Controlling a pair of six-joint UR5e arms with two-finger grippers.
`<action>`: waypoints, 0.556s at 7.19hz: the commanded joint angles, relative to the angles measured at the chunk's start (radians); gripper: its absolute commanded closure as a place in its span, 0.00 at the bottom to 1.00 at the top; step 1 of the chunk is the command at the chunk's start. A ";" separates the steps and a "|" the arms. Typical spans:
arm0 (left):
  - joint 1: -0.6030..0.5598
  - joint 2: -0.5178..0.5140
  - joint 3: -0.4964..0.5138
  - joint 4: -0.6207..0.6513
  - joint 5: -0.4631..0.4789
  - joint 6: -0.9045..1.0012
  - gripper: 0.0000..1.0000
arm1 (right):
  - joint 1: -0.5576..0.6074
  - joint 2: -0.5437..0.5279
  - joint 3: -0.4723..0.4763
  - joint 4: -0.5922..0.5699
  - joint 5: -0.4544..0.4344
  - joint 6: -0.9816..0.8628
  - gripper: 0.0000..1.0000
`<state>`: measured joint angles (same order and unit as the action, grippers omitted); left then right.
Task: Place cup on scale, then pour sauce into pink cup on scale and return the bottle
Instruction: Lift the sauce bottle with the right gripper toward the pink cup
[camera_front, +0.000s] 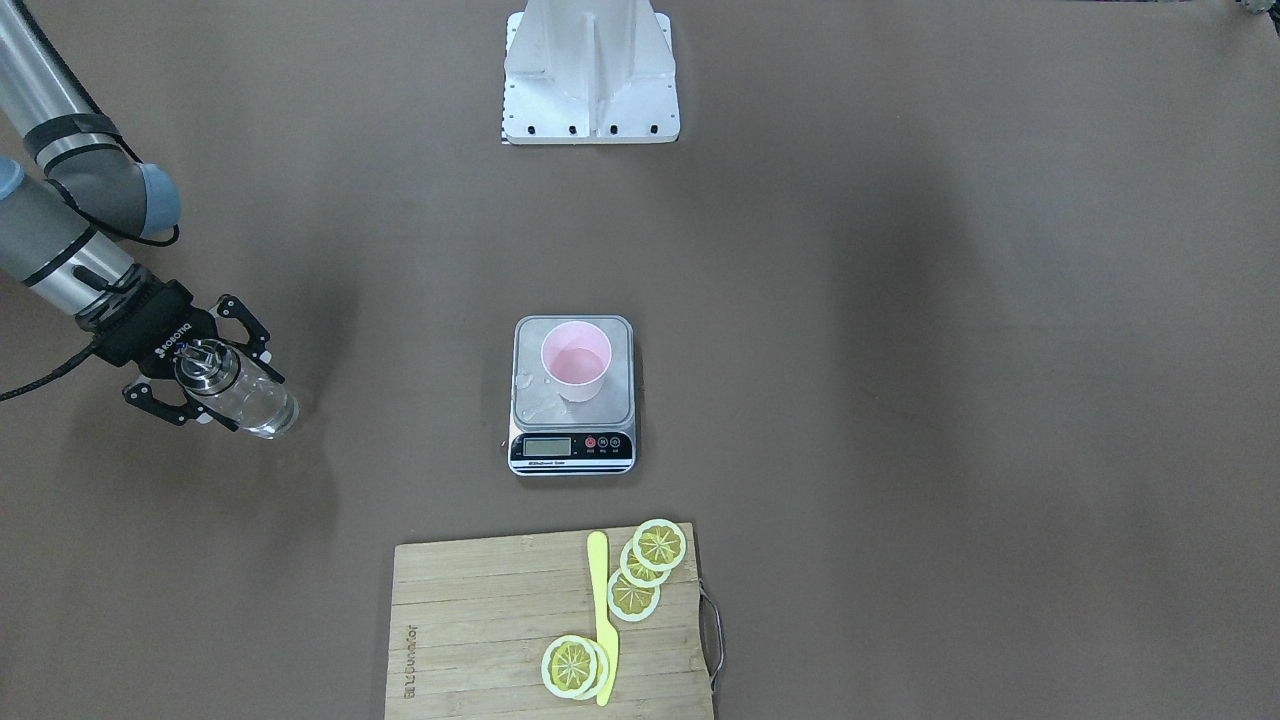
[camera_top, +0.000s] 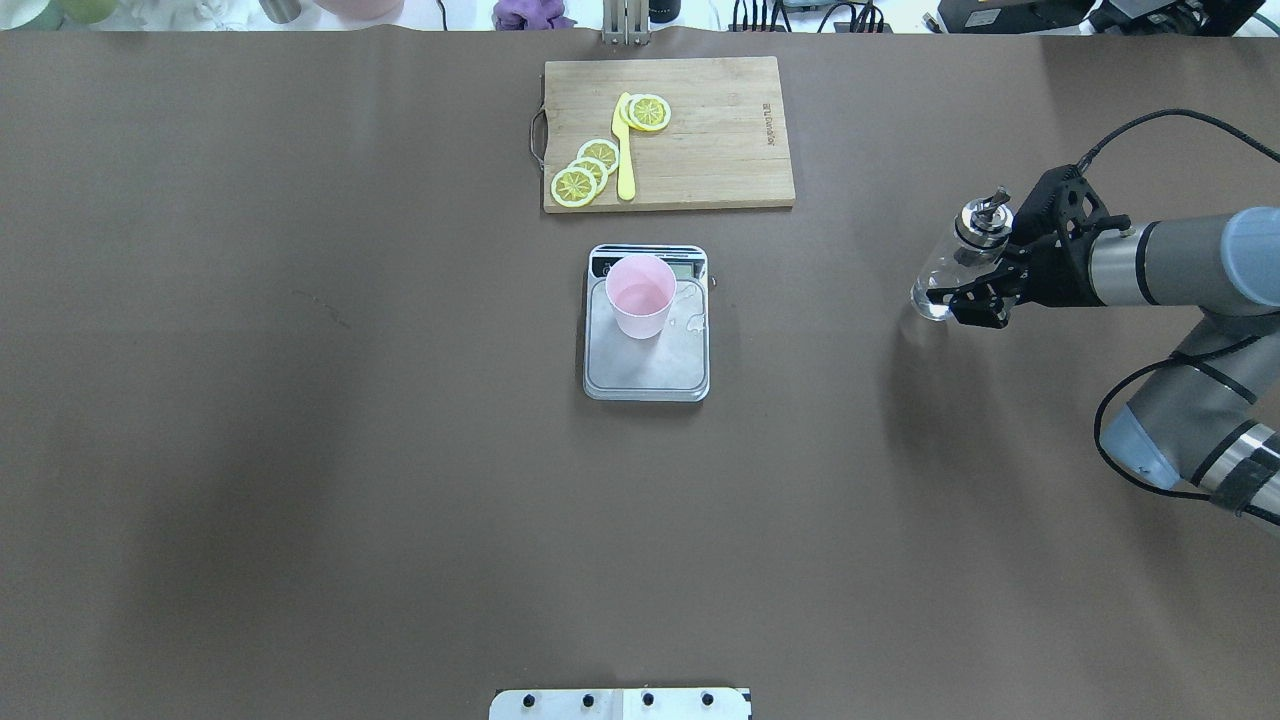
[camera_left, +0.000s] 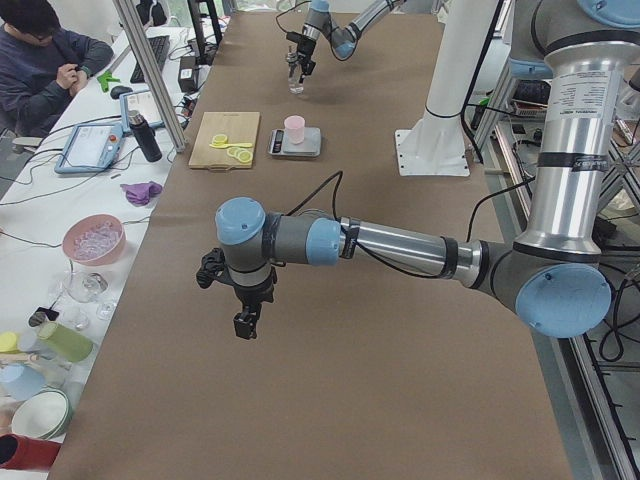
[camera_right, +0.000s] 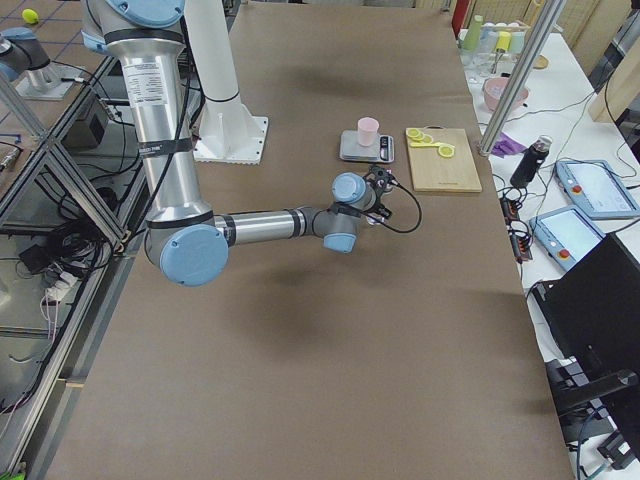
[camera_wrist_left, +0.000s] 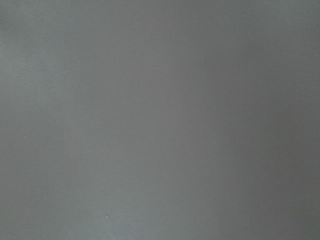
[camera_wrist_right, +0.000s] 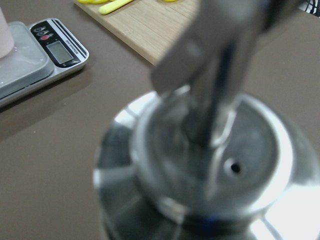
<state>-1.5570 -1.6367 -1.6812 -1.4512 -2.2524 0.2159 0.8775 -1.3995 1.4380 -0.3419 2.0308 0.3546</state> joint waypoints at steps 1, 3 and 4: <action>0.000 0.000 0.000 0.000 0.000 -0.001 0.02 | -0.011 0.002 0.080 -0.162 -0.042 -0.037 1.00; 0.000 0.000 0.000 0.000 0.000 -0.001 0.02 | -0.043 0.025 0.209 -0.418 -0.089 -0.062 1.00; 0.000 0.000 0.001 0.000 0.000 -0.001 0.02 | -0.079 0.027 0.254 -0.489 -0.145 -0.062 1.00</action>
<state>-1.5570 -1.6367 -1.6806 -1.4512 -2.2519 0.2148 0.8331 -1.3806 1.6267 -0.7171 1.9378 0.2975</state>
